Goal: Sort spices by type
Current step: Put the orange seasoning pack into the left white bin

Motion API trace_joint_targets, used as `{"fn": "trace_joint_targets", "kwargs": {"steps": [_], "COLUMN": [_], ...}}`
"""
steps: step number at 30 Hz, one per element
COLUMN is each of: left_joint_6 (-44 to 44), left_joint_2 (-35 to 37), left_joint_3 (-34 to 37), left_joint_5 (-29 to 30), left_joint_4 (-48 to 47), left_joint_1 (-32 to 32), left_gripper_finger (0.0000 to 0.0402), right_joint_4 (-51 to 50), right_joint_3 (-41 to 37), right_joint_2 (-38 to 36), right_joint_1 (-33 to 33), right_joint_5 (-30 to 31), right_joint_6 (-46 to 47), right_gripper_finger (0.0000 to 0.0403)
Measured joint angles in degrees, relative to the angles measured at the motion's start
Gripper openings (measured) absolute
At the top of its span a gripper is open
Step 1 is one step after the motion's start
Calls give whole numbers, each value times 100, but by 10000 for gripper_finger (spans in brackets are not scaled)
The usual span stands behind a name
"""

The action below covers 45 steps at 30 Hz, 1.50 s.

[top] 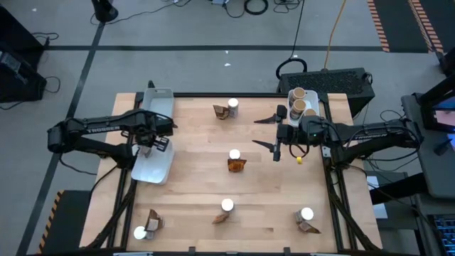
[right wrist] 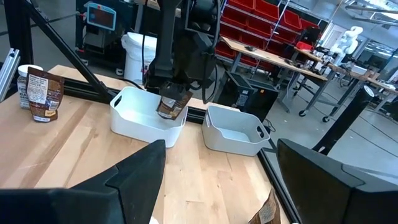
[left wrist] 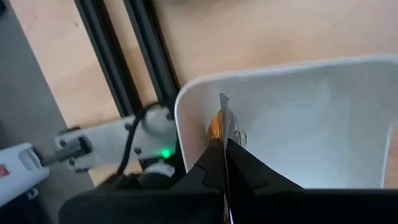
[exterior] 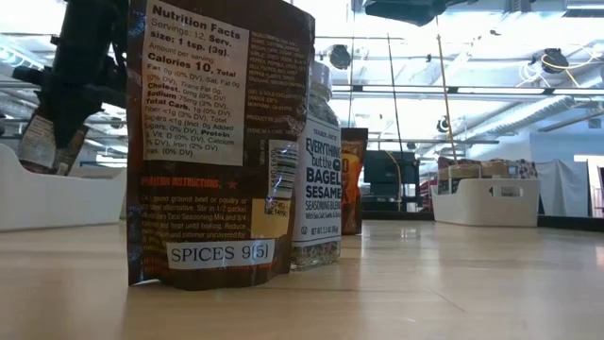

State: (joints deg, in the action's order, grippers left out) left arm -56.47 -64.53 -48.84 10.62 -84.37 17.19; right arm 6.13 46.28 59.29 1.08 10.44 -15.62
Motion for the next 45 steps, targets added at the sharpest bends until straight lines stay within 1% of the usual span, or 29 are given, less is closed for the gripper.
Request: {"fn": "trace_joint_targets", "kwargs": {"steps": [3,13,17,21,24,41,45], "left_joint_6": [-8,-322,-165,-107,-21,-14,0], "left_joint_2": [0,-2,-2,-2,-4,-4,-4], "left_joint_3": [0,0,0,0,0,0,0], "left_joint_5": [165,156,139,-26,-123,-120,-106], "left_joint_4": [-7,-535,-330,38,30,-13,-14], "left_joint_1": [0,0,0,-4,-4,-83,-126], "left_gripper_finger": [4,4,4,4,4,4,21], "right_joint_4": [19,100,98,98,98,93,92], "right_joint_3": [0,0,0,0,0,0,0], "right_joint_2": [0,0,0,0,0,0,0], "right_joint_1": [0,0,0,0,0,-2,0], "right_joint_5": [0,0,0,0,0,-2,-2], "right_joint_6": [-9,-28,-28,-28,-28,-17,-13], "right_gripper_finger": [288,288,288,288,288,288,288]}}
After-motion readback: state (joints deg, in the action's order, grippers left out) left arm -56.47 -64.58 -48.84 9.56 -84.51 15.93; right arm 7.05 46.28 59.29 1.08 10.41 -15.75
